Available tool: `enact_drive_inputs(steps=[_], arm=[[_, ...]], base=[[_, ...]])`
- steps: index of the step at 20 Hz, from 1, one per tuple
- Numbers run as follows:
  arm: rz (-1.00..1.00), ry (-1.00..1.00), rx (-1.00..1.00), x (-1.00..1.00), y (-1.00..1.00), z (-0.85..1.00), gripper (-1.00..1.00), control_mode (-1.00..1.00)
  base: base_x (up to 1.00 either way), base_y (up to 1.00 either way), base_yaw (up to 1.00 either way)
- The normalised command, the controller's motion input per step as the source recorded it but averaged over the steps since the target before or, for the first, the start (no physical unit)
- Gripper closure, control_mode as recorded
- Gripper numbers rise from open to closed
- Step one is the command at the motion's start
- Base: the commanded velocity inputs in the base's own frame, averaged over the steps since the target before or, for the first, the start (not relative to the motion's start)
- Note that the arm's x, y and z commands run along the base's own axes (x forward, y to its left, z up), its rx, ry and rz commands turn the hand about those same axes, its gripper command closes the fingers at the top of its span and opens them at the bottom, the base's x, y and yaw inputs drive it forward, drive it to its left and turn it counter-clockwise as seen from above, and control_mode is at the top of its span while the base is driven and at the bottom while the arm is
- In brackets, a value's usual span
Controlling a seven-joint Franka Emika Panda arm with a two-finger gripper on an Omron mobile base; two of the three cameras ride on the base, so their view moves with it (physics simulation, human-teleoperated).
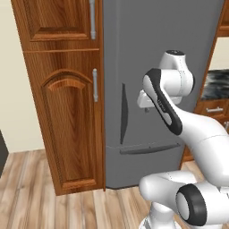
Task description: Take the lemon wedge from the fridge and place it on the plate with fish on the dining counter.
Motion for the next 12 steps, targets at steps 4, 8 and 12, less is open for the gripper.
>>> enact_drive_inputs(steps=[4, 8, 12], arm=[[0.00, 0.00, 0.00, 0.00, 0.00, 0.00, -1.00, 1.00], [0.00, -0.05, 0.00, -0.01, 0.00, 0.00, -1.00, -1.00], [0.00, -0.01, 0.01, 0.00, 0.00, 0.00, -1.00, -1.00]], base=[[-0.34, 0.01, 0.00], [-0.03, 0.00, 0.00], [0.00, 0.00, 0.00]])
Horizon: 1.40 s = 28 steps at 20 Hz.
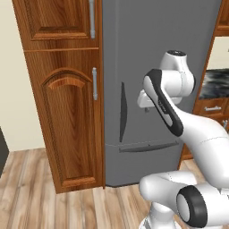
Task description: Take the lemon wedge from the fridge and place it on the plate with fish on the dining counter.
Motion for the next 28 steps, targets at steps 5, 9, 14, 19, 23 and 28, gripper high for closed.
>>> enact_drive_inputs(steps=[5, 9, 14, 19, 23, 28], arm=[[0.00, -0.07, 0.00, -0.03, 0.00, 0.00, -1.00, -1.00], [0.00, -0.16, 0.00, 0.08, 0.00, 0.00, -1.00, -1.00], [0.00, -0.16, 0.00, 0.59, 0.00, -0.23, -1.00, -1.00], [0.00, -0.09, 0.00, 0.68, 0.01, -0.27, -1.00, -1.00], [0.00, -0.04, 0.00, 0.62, 0.08, -0.34, -1.00, -1.00], [0.00, -0.02, 0.00, 0.49, 0.19, -0.46, -1.00, -1.00]], base=[[0.00, 0.00, 0.00], [0.00, 0.00, 0.00], [0.00, 0.00, 0.00], [0.00, 0.00, 0.00], [0.00, 0.00, 0.00], [0.00, 0.00, 0.00]])
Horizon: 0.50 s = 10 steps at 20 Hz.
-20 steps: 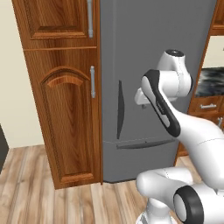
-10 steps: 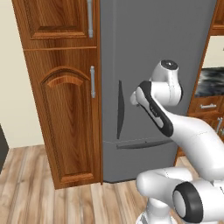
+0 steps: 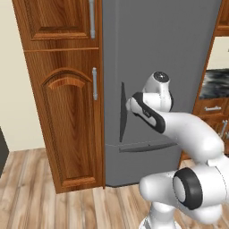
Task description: Take the lemon wedge from the fridge and place it on the plate with fish on the dining counter.
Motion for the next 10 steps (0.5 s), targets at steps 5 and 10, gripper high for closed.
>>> enact_drive_inputs(steps=[5, 10], arm=[[0.00, -0.06, 0.00, 0.49, 0.16, -0.41, -1.00, -1.00], [0.00, -0.09, 0.00, 0.27, 0.01, -0.20, -1.00, -1.00]], base=[[0.00, 0.00, 0.00], [0.00, 0.00, 0.00]])
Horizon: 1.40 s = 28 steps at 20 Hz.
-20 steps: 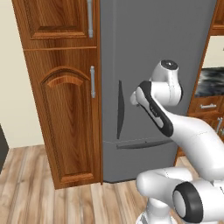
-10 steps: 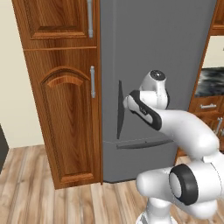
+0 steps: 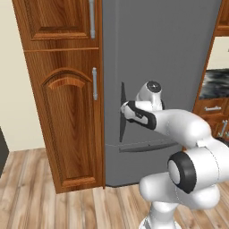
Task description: Take the lemon wedge from the fridge and place it on the plate with fish on the dining counter.
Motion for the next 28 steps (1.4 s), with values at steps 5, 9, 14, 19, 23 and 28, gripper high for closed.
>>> enact_drive_inputs(steps=[5, 9, 14, 19, 23, 28], arm=[[0.00, -0.11, -0.05, 0.08, 0.00, -0.22, -1.00, -1.00], [0.00, -0.20, -0.03, 0.01, 0.00, -0.22, -1.00, -1.00], [0.00, -0.04, 0.00, 0.18, 0.00, -0.05, -1.00, -1.00], [0.00, 0.00, 0.00, 0.36, -0.01, 0.00, -1.00, -1.00], [0.00, 0.00, 0.00, 0.38, -0.13, 0.00, -1.00, -1.00], [0.00, 0.00, 0.00, 0.29, -0.11, -0.01, -1.00, -1.00]], base=[[0.00, 0.00, 0.00], [0.00, 0.00, 0.00], [0.00, 0.00, 0.00], [0.00, 0.00, 0.00], [0.00, 0.00, 0.00], [0.00, 0.00, 0.00]])
